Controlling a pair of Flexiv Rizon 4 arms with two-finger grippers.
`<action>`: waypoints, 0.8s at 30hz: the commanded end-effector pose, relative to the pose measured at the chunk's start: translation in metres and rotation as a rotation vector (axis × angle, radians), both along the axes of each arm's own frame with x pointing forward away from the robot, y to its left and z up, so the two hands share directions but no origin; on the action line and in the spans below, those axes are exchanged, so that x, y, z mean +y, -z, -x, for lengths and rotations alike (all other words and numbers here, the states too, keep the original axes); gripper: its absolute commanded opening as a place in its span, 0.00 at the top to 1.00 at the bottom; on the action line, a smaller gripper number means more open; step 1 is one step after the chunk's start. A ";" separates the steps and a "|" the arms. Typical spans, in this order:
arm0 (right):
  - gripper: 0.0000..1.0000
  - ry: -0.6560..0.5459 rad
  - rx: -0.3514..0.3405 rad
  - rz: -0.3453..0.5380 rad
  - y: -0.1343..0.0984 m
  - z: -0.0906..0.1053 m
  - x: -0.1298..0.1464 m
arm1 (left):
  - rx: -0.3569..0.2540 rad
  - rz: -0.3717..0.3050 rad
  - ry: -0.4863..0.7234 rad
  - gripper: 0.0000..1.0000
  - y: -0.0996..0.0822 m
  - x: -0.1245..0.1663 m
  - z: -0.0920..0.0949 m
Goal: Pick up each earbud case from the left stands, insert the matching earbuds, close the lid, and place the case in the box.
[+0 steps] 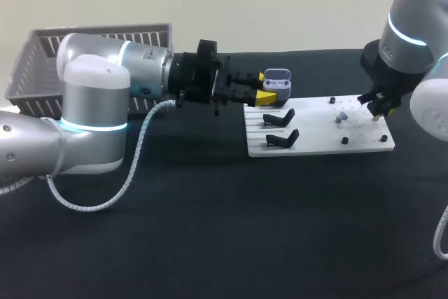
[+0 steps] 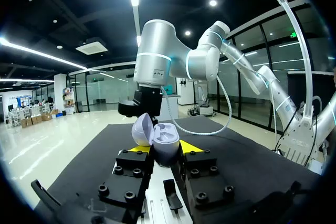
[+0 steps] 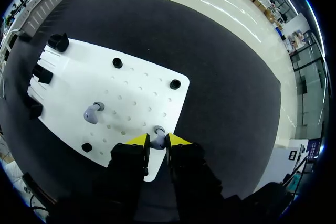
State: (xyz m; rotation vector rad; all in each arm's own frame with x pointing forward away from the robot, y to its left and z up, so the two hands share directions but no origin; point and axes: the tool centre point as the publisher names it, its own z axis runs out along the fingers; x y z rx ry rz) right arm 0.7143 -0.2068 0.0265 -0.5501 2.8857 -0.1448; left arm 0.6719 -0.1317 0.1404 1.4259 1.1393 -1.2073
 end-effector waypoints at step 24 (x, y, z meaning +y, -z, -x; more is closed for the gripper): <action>1.00 0.246 -0.144 -0.027 -0.131 0.069 0.077 | -0.002 0.003 -0.002 1.00 0.001 0.000 0.000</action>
